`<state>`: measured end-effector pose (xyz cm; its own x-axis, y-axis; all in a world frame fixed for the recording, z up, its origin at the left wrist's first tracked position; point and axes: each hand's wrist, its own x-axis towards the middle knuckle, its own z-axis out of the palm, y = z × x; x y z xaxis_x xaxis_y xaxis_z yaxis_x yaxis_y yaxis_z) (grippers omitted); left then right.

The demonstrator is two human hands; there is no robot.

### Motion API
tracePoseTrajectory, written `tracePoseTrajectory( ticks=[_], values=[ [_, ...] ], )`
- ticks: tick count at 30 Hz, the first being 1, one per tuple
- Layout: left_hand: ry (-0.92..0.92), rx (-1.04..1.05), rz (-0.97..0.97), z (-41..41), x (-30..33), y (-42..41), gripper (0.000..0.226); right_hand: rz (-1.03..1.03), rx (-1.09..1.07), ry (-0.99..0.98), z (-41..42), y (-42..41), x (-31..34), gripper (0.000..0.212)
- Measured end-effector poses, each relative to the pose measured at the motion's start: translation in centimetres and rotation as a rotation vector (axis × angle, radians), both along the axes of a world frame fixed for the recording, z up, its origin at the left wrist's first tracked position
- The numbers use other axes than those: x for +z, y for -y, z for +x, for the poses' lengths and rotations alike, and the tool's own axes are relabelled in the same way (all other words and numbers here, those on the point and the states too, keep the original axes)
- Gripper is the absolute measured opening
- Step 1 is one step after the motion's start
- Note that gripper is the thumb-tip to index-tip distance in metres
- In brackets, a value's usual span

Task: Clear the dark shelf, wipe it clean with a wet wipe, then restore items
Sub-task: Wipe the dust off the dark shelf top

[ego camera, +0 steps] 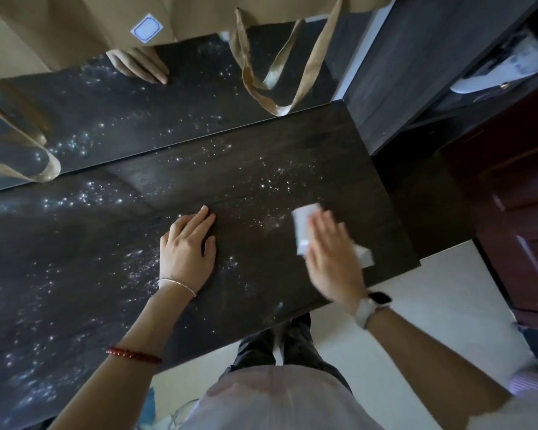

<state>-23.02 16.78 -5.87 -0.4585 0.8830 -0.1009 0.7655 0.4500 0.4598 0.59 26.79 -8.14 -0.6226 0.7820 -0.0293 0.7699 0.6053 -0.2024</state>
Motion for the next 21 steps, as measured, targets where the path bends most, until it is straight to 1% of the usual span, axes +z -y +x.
tracePoseTrajectory(
  ticks=[2, 3, 4, 5, 7, 8, 9, 10, 11, 12, 14, 16, 17, 18, 19, 20, 21],
  values=[
    [-0.041, -0.028, -0.002, 0.0, -0.2, 0.3, 0.041, 0.001, -0.376, -0.021, -0.2, -4.4, 0.0, 0.057],
    [-0.068, -0.036, -0.012, 0.0, -0.3, 0.3, 0.043, -0.03, -0.506, -0.045, -1.5, -5.3, 0.2, 0.058],
    [-0.101, -0.045, -0.024, 0.0, -0.4, 0.4, 0.045, -0.052, -0.525, -0.076, -3.3, -5.0, 0.2, 0.059],
    [-0.127, -0.058, -0.038, 0.0, -0.4, 0.5, 0.047, -0.054, -0.43, -0.086, -4.9, -3.7, 0.1, 0.059],
    [-0.155, -0.074, -0.05, -0.2, -0.4, 0.6, 0.047, -0.037, -0.015, -0.049, -6.8, 1.3, 0.2, 0.056],
    [-0.155, -0.078, -0.051, -0.4, -0.4, 0.7, 0.047, -0.051, 0.201, -0.025, -6.4, 3.6, 0.3, 0.054],
    [-0.146, -0.076, -0.052, -0.5, -0.4, 0.6, 0.048, -0.084, 0.357, 0.005, -5.4, 4.9, 0.7, 0.053],
    [-0.13, -0.07, -0.051, -0.6, -0.4, 0.7, 0.048, -0.1, 0.436, 0.01, -3.9, 4.5, 0.8, 0.052],
    [-0.114, -0.061, -0.046, -0.7, -0.4, 0.6, 0.046, -0.094, 0.417, 0.008, -2.5, 3.1, 0.8, 0.051],
    [-0.099, -0.05, -0.041, -0.8, -0.4, 0.5, 0.044, -0.055, 0.314, 0.011, -1.3, 1.2, 0.5, 0.051],
    [-0.083, -0.032, -0.03, -0.7, -0.6, 0.6, 0.041, 0.024, -0.026, 0.011, 0.1, -3.2, 0.1, 0.053],
    [-0.076, -0.012, -0.012, -0.5, -0.6, 0.6, 0.041, 0.005, -0.36, -0.01, -0.7, -7.3, 0.3, 0.055],
    [-0.071, 0.0, -0.007, -0.4, -0.6, 0.5, 0.041, -0.019, -0.481, -0.009, -2.2, -8.6, 0.2, 0.056],
    [-0.063, 0.011, -0.005, -0.2, -0.5, 0.5, 0.042, -0.035, -0.529, -0.021, -4.0, -9.0, 0.2, 0.057],
    [-0.057, 0.025, -0.006, 0.0, -0.5, 0.5, 0.042, -0.042, -0.475, -0.04, -6.1, -8.5, 0.0, 0.057],
    [-0.057, 0.034, -0.005, 0.0, -0.6, 0.5, 0.042, -0.028, -0.337, -0.066, -8.1, -7.2, -0.2, 0.058],
    [-0.061, 0.032, -0.007, 0.1, -0.7, 0.6, 0.043, -0.013, -0.138, -0.063, -9.7, -5.1, -0.3, 0.057]
  ],
)
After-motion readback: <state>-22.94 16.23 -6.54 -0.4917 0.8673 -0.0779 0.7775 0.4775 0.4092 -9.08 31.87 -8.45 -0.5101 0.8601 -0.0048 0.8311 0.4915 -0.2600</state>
